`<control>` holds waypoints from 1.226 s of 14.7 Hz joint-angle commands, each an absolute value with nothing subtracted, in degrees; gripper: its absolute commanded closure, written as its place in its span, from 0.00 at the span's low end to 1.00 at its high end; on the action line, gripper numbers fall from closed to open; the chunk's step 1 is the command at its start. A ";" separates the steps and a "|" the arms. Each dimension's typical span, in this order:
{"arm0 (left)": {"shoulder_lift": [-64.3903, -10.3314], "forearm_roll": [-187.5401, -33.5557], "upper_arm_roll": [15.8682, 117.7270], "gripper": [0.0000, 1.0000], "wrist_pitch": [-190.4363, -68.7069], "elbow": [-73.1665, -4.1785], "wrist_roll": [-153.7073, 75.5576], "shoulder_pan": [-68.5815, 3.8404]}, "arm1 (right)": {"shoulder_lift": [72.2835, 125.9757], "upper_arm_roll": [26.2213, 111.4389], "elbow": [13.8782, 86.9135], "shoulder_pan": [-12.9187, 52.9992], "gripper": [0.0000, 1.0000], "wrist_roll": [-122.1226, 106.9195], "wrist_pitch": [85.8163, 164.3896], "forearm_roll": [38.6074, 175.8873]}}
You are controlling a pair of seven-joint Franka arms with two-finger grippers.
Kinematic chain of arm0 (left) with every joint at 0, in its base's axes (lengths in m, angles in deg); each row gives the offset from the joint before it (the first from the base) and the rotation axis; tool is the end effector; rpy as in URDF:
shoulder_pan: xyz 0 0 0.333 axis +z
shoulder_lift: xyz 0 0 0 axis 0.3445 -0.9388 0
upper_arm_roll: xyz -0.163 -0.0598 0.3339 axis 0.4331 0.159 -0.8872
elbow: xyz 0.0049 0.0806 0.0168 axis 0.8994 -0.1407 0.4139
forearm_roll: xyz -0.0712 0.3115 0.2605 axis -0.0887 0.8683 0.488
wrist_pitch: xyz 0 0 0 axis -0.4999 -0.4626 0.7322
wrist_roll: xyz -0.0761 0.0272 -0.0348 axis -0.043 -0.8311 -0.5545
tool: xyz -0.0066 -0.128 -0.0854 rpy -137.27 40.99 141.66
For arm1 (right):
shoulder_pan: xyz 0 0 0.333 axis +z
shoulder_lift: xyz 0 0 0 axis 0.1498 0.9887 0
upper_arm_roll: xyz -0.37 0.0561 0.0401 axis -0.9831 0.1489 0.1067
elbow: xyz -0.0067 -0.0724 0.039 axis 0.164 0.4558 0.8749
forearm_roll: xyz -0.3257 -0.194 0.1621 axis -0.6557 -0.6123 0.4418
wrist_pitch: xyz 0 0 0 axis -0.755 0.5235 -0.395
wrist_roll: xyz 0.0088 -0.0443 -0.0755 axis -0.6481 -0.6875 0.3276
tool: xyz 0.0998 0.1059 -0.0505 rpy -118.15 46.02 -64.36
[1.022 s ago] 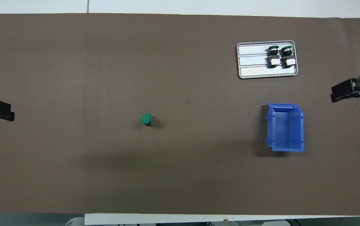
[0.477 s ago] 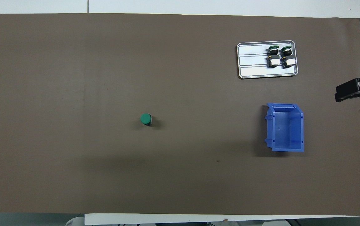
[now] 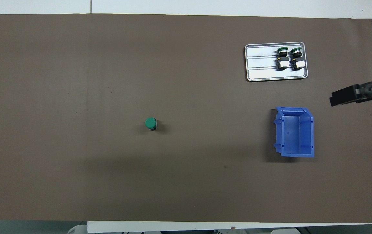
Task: Place and press button with both arms
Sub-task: 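Reach the right gripper toward the green button, then grasp the green button with the right gripper and lift it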
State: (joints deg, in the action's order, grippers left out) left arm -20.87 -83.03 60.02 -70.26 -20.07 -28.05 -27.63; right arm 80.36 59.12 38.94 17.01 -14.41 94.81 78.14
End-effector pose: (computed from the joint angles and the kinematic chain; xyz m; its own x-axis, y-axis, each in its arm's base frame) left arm 0.5055 -0.0238 0.6795 0.9962 0.0188 -0.0847 0.0155 -0.9991 -0.0390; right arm 0.5415 0.0592 0.6504 0.9917 0.1261 -0.0267 0.1253 -0.9917 -0.0291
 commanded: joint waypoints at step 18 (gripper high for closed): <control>-22.47 -82.51 72.47 0.00 -70.91 -20.97 -25.39 -12.95 | 115.06 60.49 32.60 54.14 0.01 -54.62 130.63 77.45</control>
